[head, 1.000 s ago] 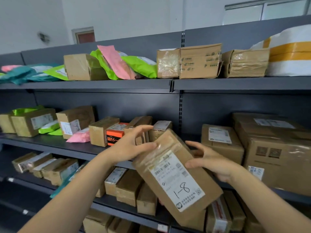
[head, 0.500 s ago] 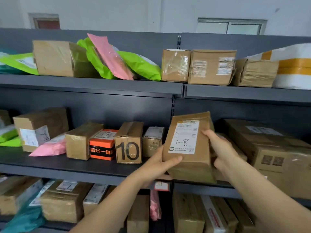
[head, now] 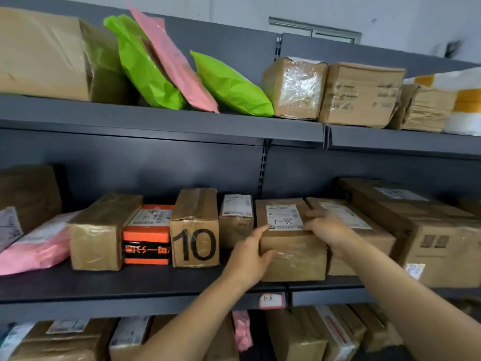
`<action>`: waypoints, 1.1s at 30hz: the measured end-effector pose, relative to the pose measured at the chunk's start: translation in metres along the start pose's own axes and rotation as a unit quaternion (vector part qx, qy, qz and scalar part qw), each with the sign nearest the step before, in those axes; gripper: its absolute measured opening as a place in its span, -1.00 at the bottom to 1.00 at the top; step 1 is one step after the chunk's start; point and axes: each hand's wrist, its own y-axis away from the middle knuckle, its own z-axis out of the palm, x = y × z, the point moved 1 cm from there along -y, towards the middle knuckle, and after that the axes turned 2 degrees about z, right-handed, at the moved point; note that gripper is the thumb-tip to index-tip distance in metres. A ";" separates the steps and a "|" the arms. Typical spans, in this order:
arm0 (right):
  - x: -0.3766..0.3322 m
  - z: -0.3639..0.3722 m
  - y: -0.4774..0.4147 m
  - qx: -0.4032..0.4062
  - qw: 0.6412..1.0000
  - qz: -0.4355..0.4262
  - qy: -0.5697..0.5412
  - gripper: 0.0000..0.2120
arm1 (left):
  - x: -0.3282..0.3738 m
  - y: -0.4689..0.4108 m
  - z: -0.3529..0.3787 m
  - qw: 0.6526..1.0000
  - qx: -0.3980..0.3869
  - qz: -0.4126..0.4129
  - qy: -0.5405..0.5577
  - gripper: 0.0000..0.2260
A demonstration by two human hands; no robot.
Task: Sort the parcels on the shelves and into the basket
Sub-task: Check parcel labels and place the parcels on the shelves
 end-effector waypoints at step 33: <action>-0.035 0.097 -0.044 -0.121 0.818 -0.234 0.512 -0.51 | -0.027 -0.002 -0.113 0.936 0.247 -0.166 -0.190 -0.30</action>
